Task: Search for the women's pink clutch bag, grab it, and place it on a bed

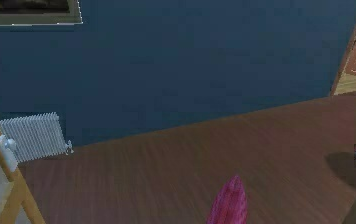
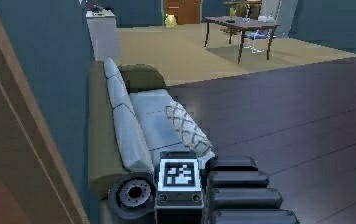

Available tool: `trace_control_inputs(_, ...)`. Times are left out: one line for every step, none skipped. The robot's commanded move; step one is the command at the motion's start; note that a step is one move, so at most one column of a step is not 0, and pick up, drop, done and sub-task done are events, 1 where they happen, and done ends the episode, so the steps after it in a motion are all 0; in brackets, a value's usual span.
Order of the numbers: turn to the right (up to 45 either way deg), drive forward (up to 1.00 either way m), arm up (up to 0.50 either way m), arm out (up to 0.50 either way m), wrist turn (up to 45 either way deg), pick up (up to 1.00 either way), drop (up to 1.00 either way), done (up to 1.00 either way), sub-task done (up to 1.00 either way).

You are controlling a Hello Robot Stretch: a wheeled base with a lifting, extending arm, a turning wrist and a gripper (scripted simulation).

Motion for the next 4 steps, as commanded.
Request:
trace_control_inputs(0.0, 0.05, 0.00, 0.00, 0.0, 0.00, 0.00, 0.00, 0.00)
trace_control_inputs(-18.0, 0.00, 0.00, 0.00, 0.0, 0.00, 0.00, 0.00, 0.00)
trace_control_inputs(0.0, 0.30, 0.00, 0.00, 0.0, 0.00, 0.00, 0.00, 0.00)
trace_control_inputs(-3.0, 0.00, 0.00, 0.00, 0.0, 0.00, 0.00, 0.00, 0.00)
